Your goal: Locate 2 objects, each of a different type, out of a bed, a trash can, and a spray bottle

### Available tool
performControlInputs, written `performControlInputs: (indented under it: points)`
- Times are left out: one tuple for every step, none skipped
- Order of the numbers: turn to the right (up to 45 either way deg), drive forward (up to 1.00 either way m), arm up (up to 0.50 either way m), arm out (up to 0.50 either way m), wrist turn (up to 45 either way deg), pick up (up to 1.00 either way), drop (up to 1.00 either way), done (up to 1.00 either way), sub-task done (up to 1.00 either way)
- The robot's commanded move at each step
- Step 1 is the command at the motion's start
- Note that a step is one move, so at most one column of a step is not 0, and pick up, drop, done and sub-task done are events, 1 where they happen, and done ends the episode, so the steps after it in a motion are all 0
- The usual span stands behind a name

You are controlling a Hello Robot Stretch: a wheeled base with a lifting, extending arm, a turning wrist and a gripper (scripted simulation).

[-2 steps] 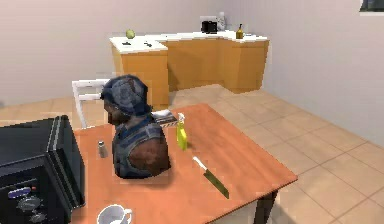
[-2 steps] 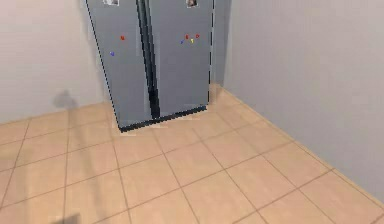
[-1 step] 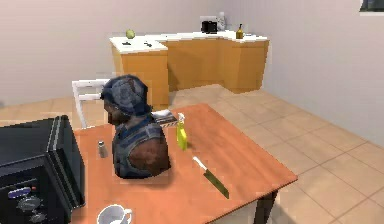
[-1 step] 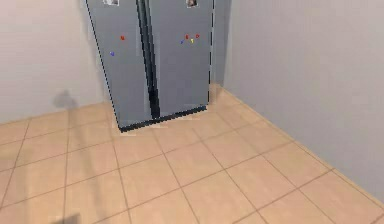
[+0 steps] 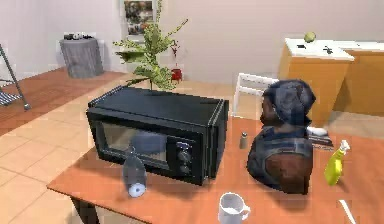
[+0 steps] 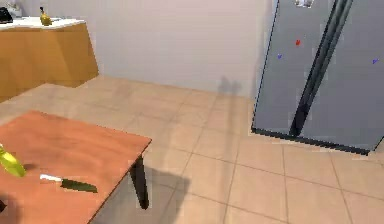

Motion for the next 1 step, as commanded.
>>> performControlInputs:
  points:
    - [-45.0, 0.0, 0.0, 0.0, 0.0, 0.0, 0.0, 0.0, 0.0]
